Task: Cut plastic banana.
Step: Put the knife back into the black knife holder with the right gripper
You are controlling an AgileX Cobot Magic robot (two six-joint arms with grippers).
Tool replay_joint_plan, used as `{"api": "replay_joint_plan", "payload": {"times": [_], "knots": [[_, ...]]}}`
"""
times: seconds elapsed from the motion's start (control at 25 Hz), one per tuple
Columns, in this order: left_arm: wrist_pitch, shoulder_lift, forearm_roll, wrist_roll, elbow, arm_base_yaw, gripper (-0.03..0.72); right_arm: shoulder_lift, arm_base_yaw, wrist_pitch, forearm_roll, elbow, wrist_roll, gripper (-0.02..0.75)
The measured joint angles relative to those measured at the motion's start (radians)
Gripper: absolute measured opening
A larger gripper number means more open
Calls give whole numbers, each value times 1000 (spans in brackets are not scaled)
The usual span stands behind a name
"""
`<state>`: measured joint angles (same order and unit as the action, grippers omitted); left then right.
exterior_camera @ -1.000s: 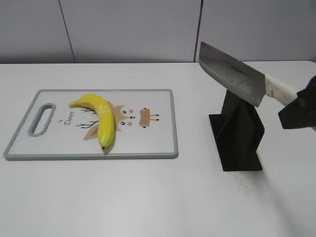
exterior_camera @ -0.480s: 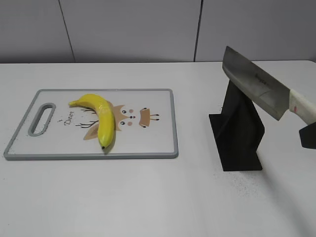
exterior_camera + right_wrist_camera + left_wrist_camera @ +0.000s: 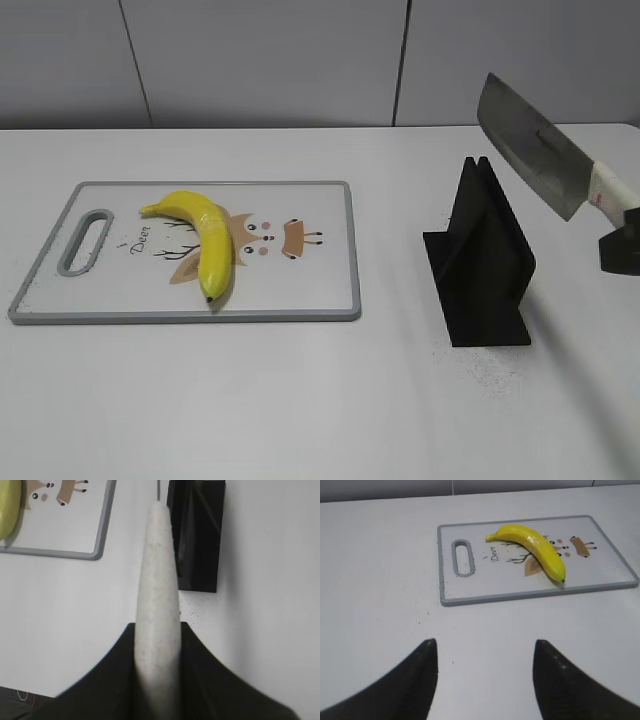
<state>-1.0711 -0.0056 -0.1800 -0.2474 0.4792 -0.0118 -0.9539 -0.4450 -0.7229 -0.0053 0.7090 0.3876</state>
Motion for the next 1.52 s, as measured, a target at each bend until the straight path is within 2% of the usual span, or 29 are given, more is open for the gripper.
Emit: {"api": "replay_joint_plan", "payload": {"times": [0.68,1.04,1.52], "knots": [[-12,0,-4,8,-9,0,558,-231,0,166,-121,-1,129,163],[-12,0,-4,8,-9,0,550,-243,0,188,-176,-1,180,163],[-12,0,-4,8,-9,0,548,-263,0,191,-181,-1,190,163]]}}
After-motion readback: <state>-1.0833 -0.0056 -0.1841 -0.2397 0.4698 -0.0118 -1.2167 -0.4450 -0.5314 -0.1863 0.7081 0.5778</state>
